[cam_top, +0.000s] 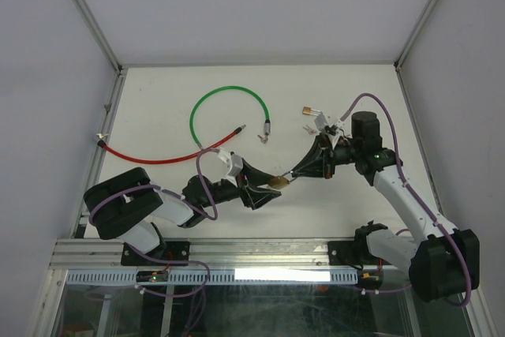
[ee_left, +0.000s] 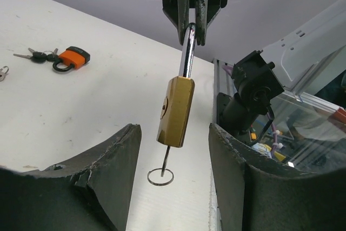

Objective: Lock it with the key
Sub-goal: Lock the lock.

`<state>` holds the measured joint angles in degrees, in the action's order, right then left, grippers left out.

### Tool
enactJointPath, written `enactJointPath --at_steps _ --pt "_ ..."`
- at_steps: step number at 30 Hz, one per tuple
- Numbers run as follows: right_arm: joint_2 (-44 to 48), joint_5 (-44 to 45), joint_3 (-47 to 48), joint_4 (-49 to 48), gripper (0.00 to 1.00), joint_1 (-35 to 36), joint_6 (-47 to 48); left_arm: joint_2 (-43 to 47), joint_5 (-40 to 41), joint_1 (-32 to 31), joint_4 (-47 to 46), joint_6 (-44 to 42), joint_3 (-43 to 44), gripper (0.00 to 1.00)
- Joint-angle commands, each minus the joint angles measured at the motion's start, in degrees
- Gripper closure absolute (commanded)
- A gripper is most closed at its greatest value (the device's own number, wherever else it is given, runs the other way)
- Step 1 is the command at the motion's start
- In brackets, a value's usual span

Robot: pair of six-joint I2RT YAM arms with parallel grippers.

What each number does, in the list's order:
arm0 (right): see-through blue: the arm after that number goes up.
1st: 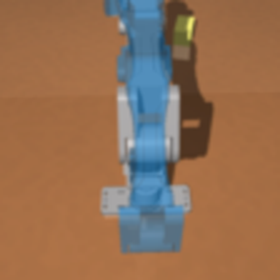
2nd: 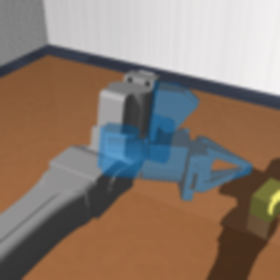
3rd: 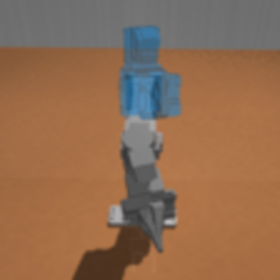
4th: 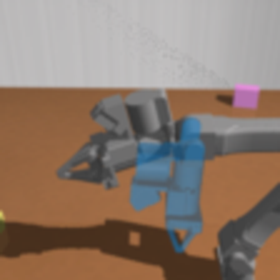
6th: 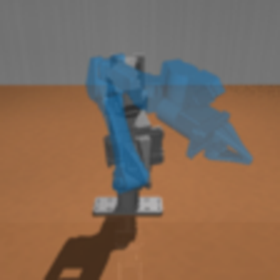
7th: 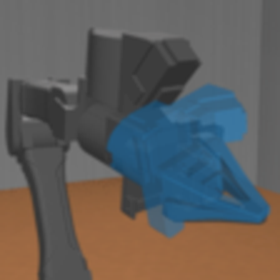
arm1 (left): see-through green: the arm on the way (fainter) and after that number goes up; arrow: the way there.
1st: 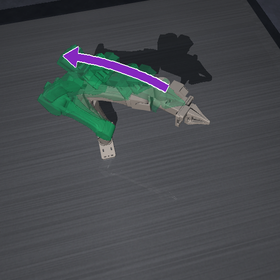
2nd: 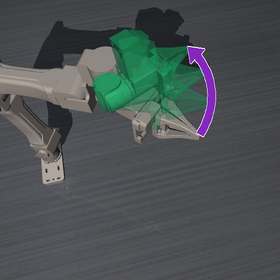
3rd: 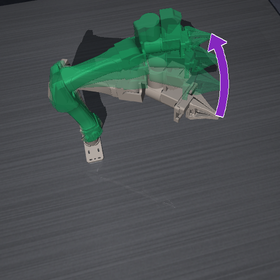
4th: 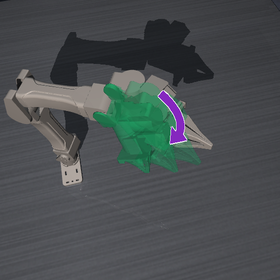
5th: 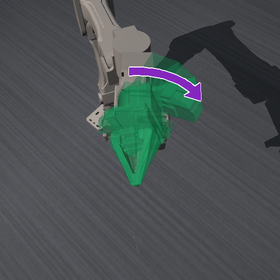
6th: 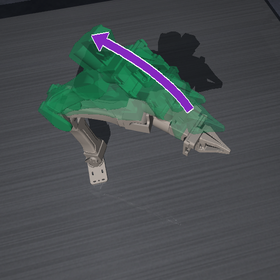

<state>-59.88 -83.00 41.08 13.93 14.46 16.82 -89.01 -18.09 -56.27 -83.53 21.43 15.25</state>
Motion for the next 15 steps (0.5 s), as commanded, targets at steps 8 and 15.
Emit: enactJointPath --at_steps 8,15 --pt "0.19 -2.93 0.14 -2.26 1.0 0.34 -0.09 -0.32 -2.49 -0.33 -16.16 -1.9 3.25 0.5" --pt "0.2 -2.55 0.35 -0.96 1.0 0.31 1.25 -0.19 -5.43 -0.27 -16.11 -3.93 2.84 0.78"
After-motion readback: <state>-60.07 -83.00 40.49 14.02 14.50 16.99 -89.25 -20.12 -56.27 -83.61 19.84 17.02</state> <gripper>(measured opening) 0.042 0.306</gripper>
